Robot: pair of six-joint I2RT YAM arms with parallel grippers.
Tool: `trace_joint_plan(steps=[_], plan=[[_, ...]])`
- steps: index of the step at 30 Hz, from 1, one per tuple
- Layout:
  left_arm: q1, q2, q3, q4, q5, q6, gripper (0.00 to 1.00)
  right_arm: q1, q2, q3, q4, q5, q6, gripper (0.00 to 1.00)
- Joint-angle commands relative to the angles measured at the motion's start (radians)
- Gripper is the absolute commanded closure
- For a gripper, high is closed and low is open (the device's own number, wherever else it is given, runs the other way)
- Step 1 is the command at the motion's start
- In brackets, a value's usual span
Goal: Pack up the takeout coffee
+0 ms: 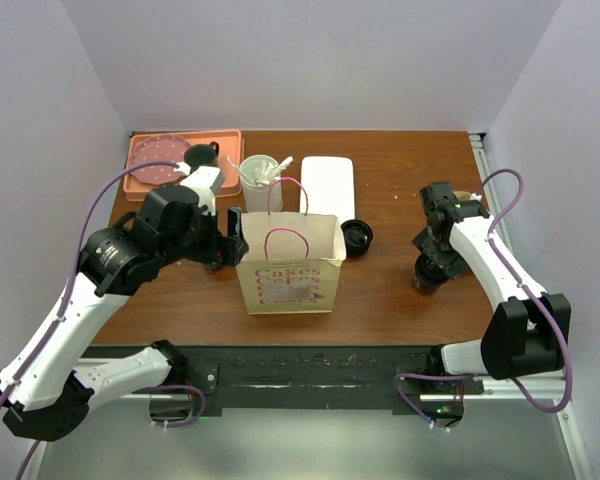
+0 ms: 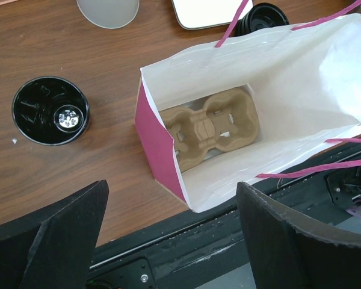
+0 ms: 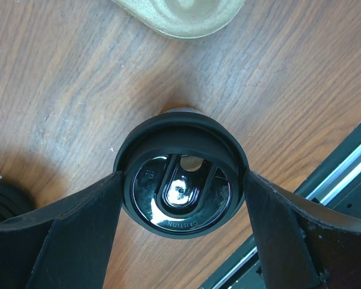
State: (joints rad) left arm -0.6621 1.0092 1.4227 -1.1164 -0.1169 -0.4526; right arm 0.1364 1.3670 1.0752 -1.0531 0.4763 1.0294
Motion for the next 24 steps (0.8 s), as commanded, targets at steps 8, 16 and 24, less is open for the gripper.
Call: trace_joint_plan(steps=[8, 16, 24], plan=[[0.001, 0.015, 0.074, -0.006, -0.026, -0.046, 0.13, -0.003, -0.054, -0.055, 0.033, -0.001, 0.012, 0.34], [-0.001, 0.052, 0.111, -0.04, -0.03, -0.064, 0.19, -0.003, -0.088, 0.037, 0.028, 0.013, -0.165, 0.34], [0.001, 0.121, 0.11, -0.086, -0.003, -0.112, 0.28, -0.004, -0.158, 0.185, 0.036, -0.065, -0.491, 0.43]])
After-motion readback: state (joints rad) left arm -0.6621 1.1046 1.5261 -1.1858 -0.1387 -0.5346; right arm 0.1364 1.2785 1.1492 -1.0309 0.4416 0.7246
